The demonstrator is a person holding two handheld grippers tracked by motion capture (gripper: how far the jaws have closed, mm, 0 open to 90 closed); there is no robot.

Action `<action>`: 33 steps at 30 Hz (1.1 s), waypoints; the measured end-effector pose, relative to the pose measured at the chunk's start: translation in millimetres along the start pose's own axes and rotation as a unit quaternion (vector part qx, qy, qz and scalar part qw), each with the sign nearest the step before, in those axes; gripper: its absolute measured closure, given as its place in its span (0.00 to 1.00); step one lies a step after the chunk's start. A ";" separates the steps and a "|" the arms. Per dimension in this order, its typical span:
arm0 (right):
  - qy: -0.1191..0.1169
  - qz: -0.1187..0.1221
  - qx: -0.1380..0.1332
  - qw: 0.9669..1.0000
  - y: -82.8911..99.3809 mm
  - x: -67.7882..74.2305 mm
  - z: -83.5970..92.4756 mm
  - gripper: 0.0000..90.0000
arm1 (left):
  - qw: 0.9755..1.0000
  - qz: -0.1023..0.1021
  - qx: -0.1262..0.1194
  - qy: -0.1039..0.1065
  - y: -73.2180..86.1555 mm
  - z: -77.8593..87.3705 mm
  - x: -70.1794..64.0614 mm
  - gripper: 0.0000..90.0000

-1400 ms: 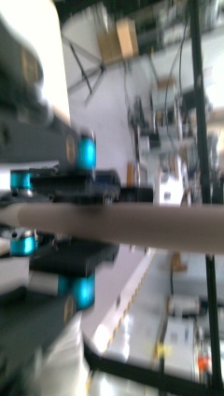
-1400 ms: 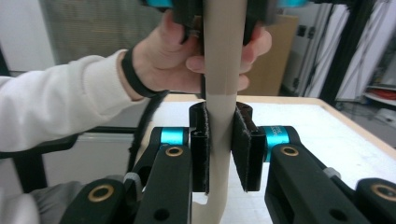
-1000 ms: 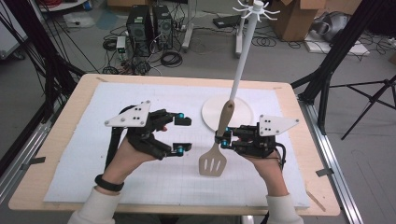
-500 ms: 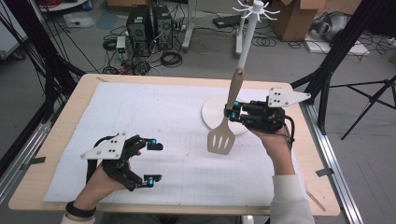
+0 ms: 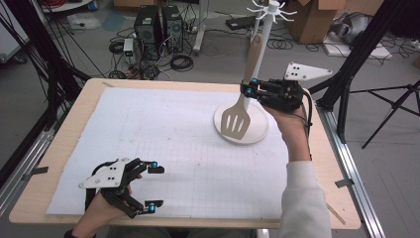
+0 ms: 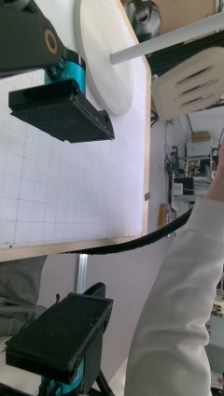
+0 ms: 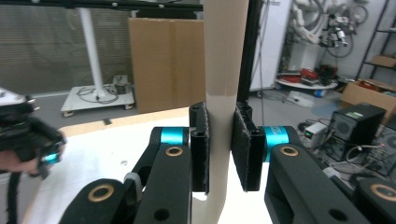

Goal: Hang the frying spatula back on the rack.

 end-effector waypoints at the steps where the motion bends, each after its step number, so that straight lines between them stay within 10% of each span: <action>1: 0.006 -0.003 0.002 1.000 -1.5 -2.5 -2.0 0.87 | 1.000 0.001 -0.001 0.000 0.2 1.2 -0.3 0.18; 33: 0.107 -0.083 0.008 0.991 -3.0 -49.6 -23.3 0.87 | 1.000 0.006 -0.019 0.001 3.9 14.4 -1.0 0.19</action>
Point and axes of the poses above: each handheld gripper's, and its own axes: z roughly backward along the jaws, y roughly out of its underside, x roughly to its left, the point moved 3 cm from there along -z, roughly forward along the jaws, and after that the axes turned 1 degree about -y, right-handed, at the moved point
